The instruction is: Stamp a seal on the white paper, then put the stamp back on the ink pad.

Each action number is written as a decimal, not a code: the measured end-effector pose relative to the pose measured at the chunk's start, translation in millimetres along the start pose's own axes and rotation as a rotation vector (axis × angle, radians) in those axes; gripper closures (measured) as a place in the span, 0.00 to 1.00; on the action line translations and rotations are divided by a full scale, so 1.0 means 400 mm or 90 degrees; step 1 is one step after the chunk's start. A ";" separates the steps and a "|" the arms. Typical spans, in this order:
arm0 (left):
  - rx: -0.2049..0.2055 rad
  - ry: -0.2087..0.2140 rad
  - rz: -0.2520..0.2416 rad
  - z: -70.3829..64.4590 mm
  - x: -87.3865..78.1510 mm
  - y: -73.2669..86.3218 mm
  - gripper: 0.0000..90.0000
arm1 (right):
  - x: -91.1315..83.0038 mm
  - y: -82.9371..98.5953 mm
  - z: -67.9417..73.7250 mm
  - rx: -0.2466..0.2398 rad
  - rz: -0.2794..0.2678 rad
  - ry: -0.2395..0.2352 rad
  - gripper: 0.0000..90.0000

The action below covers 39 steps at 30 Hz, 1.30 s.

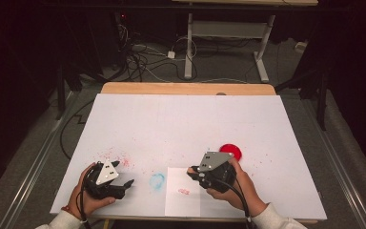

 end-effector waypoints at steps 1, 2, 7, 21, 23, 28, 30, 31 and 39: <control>0.000 -0.001 0.001 0.000 -0.001 0.000 0.20 | -0.001 0.001 -0.001 0.000 0.001 0.000 0.85; 0.000 -0.001 0.001 0.000 -0.001 0.001 0.20 | -0.002 0.001 -0.003 0.001 0.000 0.003 0.85; 0.003 -0.003 0.002 -0.001 -0.001 -0.001 0.20 | -0.017 0.002 -0.014 0.003 -0.006 0.011 0.85; 0.008 -0.008 0.003 -0.005 -0.001 -0.004 0.20 | -0.063 0.024 -0.075 0.037 -0.021 0.059 0.85; 0.011 -0.008 0.006 -0.007 -0.001 -0.004 0.20 | -0.070 0.032 -0.091 0.047 -0.023 0.067 0.85; 0.015 -0.012 0.003 -0.009 -0.004 -0.005 0.20 | -0.080 0.057 -0.129 0.068 -0.010 0.104 0.85; 0.014 -0.017 0.006 -0.006 -0.005 -0.005 0.20 | -0.078 0.069 -0.145 0.080 0.001 0.119 0.84; 0.012 -0.019 0.006 -0.005 -0.005 -0.006 0.20 | -0.077 0.076 -0.153 0.081 0.007 0.126 0.84; 0.015 -0.018 0.011 -0.006 -0.002 -0.006 0.20 | -0.060 0.130 -0.212 0.128 0.037 0.147 0.84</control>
Point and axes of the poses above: each handheld gripper's, and its own axes: x roughly forward along the jaws, y roughly out of its underside, z roughly to its left, the point moved 4 cm from there along x, roughly forward along the jaws, and after that the axes turned 6 degrees about z, right-handed, at the moved point
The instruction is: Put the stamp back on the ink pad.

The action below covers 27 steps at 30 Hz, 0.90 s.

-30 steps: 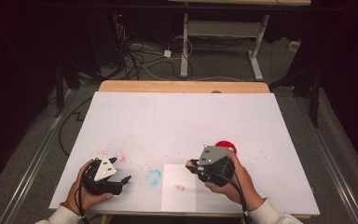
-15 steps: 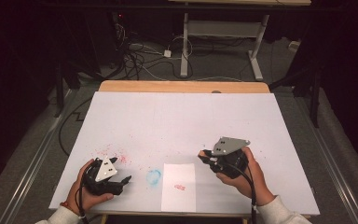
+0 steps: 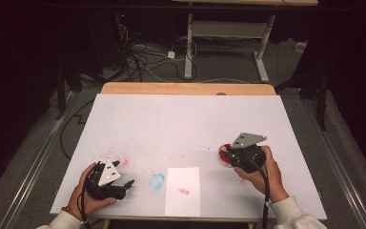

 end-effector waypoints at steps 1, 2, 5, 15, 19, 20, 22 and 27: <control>0.000 0.000 0.000 0.000 0.000 0.000 0.20 | 0.006 0.005 -0.005 0.002 0.005 0.001 0.84; -0.001 0.000 0.000 0.000 0.000 0.000 0.20 | 0.015 0.012 -0.014 0.009 0.013 0.006 0.84; 0.000 0.001 0.003 -0.001 0.001 0.001 0.20 | 0.036 0.030 -0.032 0.023 0.034 0.010 0.84; 0.002 0.007 0.002 -0.002 0.004 0.001 0.20 | 0.081 0.058 -0.056 0.051 0.062 0.005 0.84; 0.002 0.008 0.004 -0.002 0.005 0.001 0.20 | 0.087 0.062 -0.058 0.053 0.065 0.007 0.84; 0.003 0.008 0.004 -0.003 0.005 0.001 0.20 | 0.090 0.063 -0.059 0.052 0.065 0.007 0.84; 0.003 0.008 0.004 -0.003 0.005 0.001 0.20 | 0.093 0.066 -0.057 0.052 0.067 0.004 0.84; 0.003 0.007 0.005 -0.003 0.005 0.001 0.20 | 0.103 0.070 -0.055 0.052 0.070 0.003 0.83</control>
Point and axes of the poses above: each handheld gripper's, and its own axes: x roughly forward along the jaws, y roughly out of its underside, z roughly to its left, the point moved 4 cm from there along x, roughly forward along the jaws, and after that the axes turned 6 degrees about z, right-handed, at the moved point
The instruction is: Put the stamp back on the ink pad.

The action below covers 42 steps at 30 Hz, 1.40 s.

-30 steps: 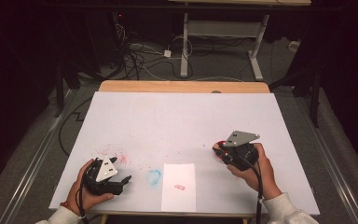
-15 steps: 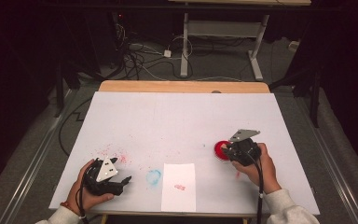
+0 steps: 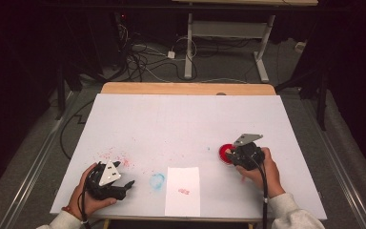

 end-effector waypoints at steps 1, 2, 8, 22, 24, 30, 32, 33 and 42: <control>0.000 0.000 0.000 0.000 0.000 0.000 0.20 | 0.000 0.000 -0.001 0.000 0.000 0.001 0.83; 0.000 0.001 0.000 0.000 0.000 0.000 0.20 | 0.000 0.000 0.000 0.001 -0.002 -0.002 0.83; 0.001 0.000 0.002 0.002 -0.001 0.001 0.20 | 0.001 0.000 0.000 0.003 -0.002 -0.005 0.78; -0.002 -0.003 0.005 0.002 0.000 0.002 0.20 | -0.010 -0.004 -0.003 0.017 -0.012 -0.004 0.72; -0.004 -0.002 0.003 0.002 0.000 0.002 0.20 | -0.010 -0.003 -0.005 0.019 -0.013 -0.001 0.71; -0.004 -0.003 0.003 0.002 0.000 0.002 0.20 | -0.012 -0.005 -0.007 0.023 -0.029 0.003 0.67; -0.004 -0.003 0.003 0.002 0.000 0.002 0.20 | -0.016 -0.008 -0.006 0.026 -0.042 -0.002 0.66; -0.004 -0.003 0.003 0.002 0.000 0.002 0.20 | -0.018 -0.009 -0.007 0.024 -0.048 0.001 0.65; -0.004 -0.003 0.004 0.002 0.000 0.002 0.20 | -0.035 -0.021 -0.007 0.034 -0.107 -0.020 0.61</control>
Point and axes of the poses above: each handheld gripper's, and its own axes: x roughly forward along the jaws, y roughly out of its underside, z roughly to its left, the point moved 4 cm from there along x, roughly forward along the jaws, and after that the axes turned 6 degrees about z, right-handed, at the moved point
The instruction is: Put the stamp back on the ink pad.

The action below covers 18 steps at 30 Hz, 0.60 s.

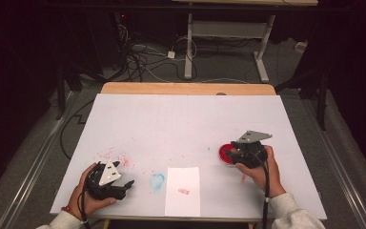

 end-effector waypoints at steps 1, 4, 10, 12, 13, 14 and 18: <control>0.000 0.000 0.000 0.000 0.000 0.000 0.20 | -0.004 -0.003 0.000 0.001 -0.009 0.001 0.61; 0.002 0.001 0.003 0.000 0.000 0.000 0.20 | -0.018 -0.014 0.003 0.004 -0.041 -0.012 0.60; 0.004 0.000 0.003 0.000 -0.001 0.000 0.20 | -0.025 -0.021 0.006 -0.001 -0.047 -0.002 0.61; 0.003 0.000 0.002 0.000 -0.001 0.000 0.20 | -0.027 -0.022 0.007 -0.004 -0.048 -0.001 0.60; 0.002 0.000 0.002 0.000 -0.001 0.000 0.20 | -0.029 -0.023 0.008 -0.004 -0.049 0.001 0.60; 0.003 0.000 0.002 0.000 -0.001 0.000 0.20 | -0.031 -0.025 0.009 -0.007 -0.050 0.001 0.59; 0.003 0.000 0.002 0.000 -0.001 0.000 0.20 | -0.043 -0.033 0.016 -0.024 -0.055 0.014 0.57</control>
Point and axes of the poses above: each handheld gripper's, and its own axes: x roughly forward along the jaws, y roughly out of its underside, z roughly to its left, the point moved 4 cm from there along x, roughly forward along the jaws, and after that the axes turned 6 degrees about z, right-handed, at the moved point
